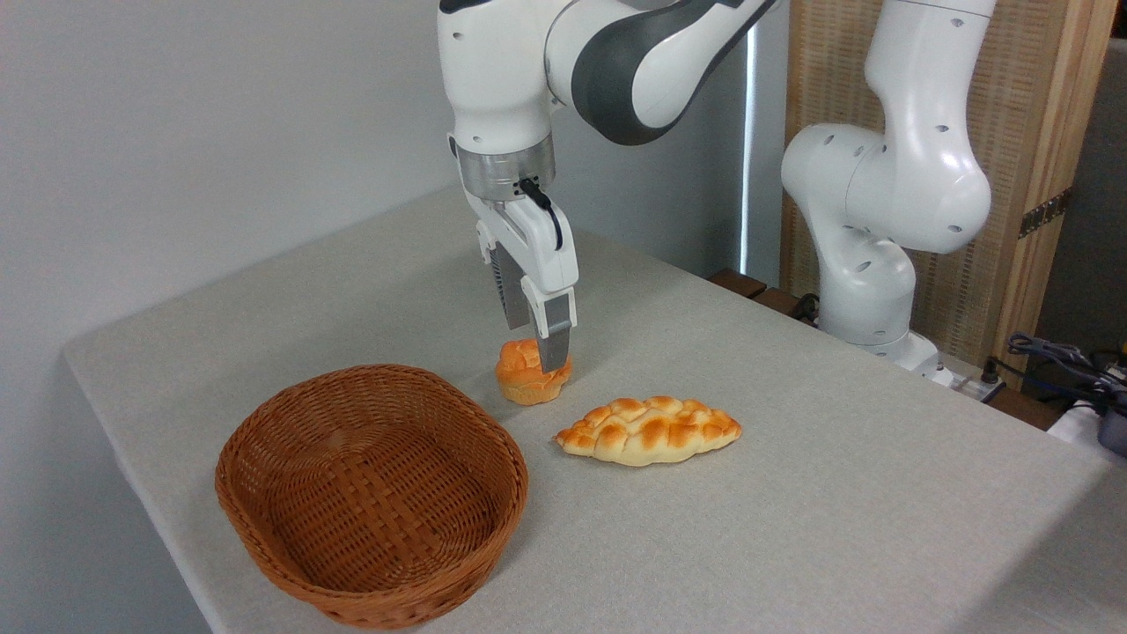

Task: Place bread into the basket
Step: 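Lower the open gripper down around the small orange bun, then close the gripper on the orange bun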

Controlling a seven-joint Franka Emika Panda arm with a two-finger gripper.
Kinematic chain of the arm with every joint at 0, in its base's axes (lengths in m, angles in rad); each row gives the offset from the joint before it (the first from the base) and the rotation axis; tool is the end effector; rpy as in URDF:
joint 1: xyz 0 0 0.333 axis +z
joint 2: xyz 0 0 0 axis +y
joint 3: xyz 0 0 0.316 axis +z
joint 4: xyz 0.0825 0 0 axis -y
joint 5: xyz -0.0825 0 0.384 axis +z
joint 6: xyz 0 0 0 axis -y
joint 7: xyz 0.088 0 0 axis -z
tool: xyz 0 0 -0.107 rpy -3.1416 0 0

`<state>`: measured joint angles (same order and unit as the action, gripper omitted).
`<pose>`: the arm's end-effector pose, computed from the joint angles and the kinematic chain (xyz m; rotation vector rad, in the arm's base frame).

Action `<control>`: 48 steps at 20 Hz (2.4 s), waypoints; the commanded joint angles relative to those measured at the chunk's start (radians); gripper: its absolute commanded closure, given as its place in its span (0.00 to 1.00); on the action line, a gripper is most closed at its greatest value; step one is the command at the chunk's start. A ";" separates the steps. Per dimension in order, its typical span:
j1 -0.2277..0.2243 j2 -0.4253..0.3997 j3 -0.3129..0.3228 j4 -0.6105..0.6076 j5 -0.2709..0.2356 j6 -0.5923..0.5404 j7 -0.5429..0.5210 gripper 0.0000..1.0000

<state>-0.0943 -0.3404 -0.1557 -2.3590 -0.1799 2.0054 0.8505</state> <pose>0.4247 -0.1222 0.4568 2.6499 -1.4720 0.0288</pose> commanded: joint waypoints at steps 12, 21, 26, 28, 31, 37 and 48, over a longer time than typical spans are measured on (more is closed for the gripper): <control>-0.022 0.057 -0.030 -0.011 -0.023 0.073 0.010 0.00; -0.022 0.083 -0.056 -0.022 -0.018 0.089 0.010 0.09; -0.022 0.092 -0.059 -0.028 -0.012 0.111 0.013 0.27; -0.022 0.093 -0.068 -0.029 -0.012 0.119 0.013 0.36; -0.022 0.093 -0.068 -0.029 -0.012 0.121 0.015 0.52; -0.022 0.093 -0.068 -0.028 -0.012 0.124 0.015 0.59; -0.018 0.081 -0.056 0.013 -0.007 0.041 0.039 0.64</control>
<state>-0.1126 -0.2498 -0.2229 -2.3702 -0.1810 2.0947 0.8623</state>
